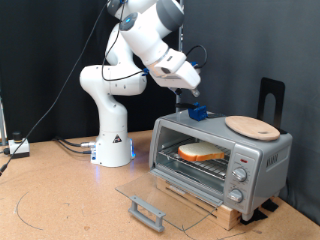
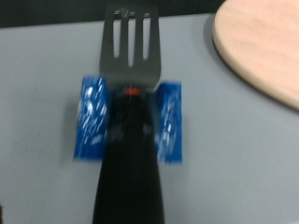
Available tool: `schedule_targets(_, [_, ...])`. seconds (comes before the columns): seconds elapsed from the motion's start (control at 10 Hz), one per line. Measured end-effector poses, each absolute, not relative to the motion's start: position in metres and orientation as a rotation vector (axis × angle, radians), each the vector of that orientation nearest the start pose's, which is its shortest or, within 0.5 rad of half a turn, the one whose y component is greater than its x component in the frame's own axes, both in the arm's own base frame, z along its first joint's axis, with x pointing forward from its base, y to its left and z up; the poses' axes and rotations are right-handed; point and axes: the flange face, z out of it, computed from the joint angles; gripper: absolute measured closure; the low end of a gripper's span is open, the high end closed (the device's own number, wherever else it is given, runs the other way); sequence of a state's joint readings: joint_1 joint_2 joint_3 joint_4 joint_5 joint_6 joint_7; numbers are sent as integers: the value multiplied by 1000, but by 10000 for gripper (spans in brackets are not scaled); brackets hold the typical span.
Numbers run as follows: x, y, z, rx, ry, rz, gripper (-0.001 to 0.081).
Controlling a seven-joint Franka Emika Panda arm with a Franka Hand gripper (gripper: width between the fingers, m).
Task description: Make a piece of toast with the oven
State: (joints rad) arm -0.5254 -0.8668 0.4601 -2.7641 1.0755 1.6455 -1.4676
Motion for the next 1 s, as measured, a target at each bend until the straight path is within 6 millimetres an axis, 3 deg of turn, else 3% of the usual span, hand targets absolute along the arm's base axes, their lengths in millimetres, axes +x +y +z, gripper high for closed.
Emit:
schedule_targets(0.5, [316, -13, 426, -2203, -1118, -459, -3])
schedule_targets(1.0, [325, -80, 408, -2340, -1079, -485, -3])
